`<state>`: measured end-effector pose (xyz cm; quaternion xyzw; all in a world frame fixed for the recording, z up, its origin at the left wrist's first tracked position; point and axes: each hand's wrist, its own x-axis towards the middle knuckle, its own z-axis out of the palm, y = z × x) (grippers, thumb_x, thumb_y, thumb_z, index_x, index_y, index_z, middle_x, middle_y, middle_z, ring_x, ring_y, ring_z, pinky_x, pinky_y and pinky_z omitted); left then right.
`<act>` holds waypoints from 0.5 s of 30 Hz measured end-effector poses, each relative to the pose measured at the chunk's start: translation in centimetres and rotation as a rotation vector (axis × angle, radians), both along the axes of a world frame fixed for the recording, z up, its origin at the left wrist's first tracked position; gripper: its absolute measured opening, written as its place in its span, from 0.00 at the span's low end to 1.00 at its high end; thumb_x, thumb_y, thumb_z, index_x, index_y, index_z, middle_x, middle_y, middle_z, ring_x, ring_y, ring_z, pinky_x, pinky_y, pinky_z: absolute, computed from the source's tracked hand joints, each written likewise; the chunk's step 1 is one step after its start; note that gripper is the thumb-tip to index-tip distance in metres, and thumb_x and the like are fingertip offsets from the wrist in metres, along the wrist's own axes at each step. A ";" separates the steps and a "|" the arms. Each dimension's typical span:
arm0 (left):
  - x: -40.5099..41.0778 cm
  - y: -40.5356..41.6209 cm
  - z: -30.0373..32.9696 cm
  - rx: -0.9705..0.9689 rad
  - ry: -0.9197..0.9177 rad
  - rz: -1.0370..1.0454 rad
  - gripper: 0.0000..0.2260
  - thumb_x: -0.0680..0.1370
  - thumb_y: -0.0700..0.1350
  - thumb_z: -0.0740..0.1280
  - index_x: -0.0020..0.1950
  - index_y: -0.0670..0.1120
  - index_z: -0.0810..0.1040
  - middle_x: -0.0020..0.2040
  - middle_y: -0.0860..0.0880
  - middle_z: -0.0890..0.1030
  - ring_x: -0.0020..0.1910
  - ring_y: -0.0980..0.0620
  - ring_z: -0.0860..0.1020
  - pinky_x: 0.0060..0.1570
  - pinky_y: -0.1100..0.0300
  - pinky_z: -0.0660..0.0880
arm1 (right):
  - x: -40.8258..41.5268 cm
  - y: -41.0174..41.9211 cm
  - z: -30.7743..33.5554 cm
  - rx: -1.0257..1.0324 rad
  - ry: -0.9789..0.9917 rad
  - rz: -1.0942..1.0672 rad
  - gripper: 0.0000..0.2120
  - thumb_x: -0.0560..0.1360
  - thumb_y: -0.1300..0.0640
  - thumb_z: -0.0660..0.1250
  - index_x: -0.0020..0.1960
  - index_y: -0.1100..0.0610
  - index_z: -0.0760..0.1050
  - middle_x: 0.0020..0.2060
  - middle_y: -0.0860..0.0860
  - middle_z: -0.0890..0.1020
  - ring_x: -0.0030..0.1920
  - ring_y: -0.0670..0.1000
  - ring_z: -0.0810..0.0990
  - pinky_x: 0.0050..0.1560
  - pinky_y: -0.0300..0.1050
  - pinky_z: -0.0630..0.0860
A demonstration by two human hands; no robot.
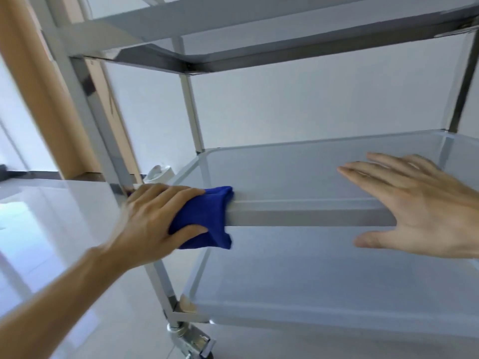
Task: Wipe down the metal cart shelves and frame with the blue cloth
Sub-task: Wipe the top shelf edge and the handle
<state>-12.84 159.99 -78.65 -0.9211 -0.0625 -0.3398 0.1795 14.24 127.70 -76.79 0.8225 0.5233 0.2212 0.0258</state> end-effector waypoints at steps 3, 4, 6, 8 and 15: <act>1.7 -1.6 0.0 -0.008 0.018 -0.007 0.28 0.77 0.70 0.59 0.67 0.53 0.76 0.59 0.56 0.81 0.53 0.51 0.78 0.57 0.52 0.71 | -2.9 4.6 0.7 -0.033 0.004 0.089 0.51 0.65 0.18 0.46 0.79 0.42 0.39 0.79 0.37 0.48 0.79 0.46 0.43 0.76 0.49 0.47; 2.1 -1.9 0.1 0.000 0.023 -0.013 0.28 0.77 0.70 0.59 0.67 0.53 0.75 0.59 0.57 0.81 0.53 0.51 0.78 0.57 0.52 0.71 | -3.6 6.1 0.7 -0.061 0.028 0.098 0.50 0.65 0.18 0.46 0.78 0.41 0.34 0.79 0.36 0.43 0.79 0.45 0.38 0.77 0.49 0.44; 2.7 -2.5 0.0 0.018 0.024 -0.036 0.27 0.78 0.69 0.58 0.67 0.52 0.76 0.60 0.56 0.81 0.51 0.51 0.78 0.55 0.50 0.72 | -4.5 8.4 0.3 -0.108 0.044 0.100 0.49 0.67 0.20 0.49 0.77 0.41 0.31 0.78 0.35 0.40 0.78 0.45 0.36 0.78 0.49 0.42; 2.7 -2.7 0.1 0.031 -0.005 -0.087 0.23 0.81 0.65 0.58 0.65 0.51 0.78 0.58 0.56 0.82 0.48 0.50 0.78 0.52 0.50 0.72 | -4.8 9.5 -0.5 -0.098 0.064 0.104 0.48 0.68 0.21 0.50 0.78 0.41 0.34 0.78 0.35 0.44 0.79 0.45 0.40 0.78 0.49 0.45; -0.4 -3.3 3.6 -0.467 -0.488 -0.248 0.06 0.78 0.52 0.65 0.55 0.59 0.77 0.45 0.62 0.82 0.43 0.60 0.80 0.43 0.62 0.77 | -3.0 10.2 -2.8 0.062 0.044 0.096 0.43 0.69 0.21 0.51 0.76 0.43 0.60 0.69 0.36 0.70 0.71 0.47 0.67 0.65 0.49 0.60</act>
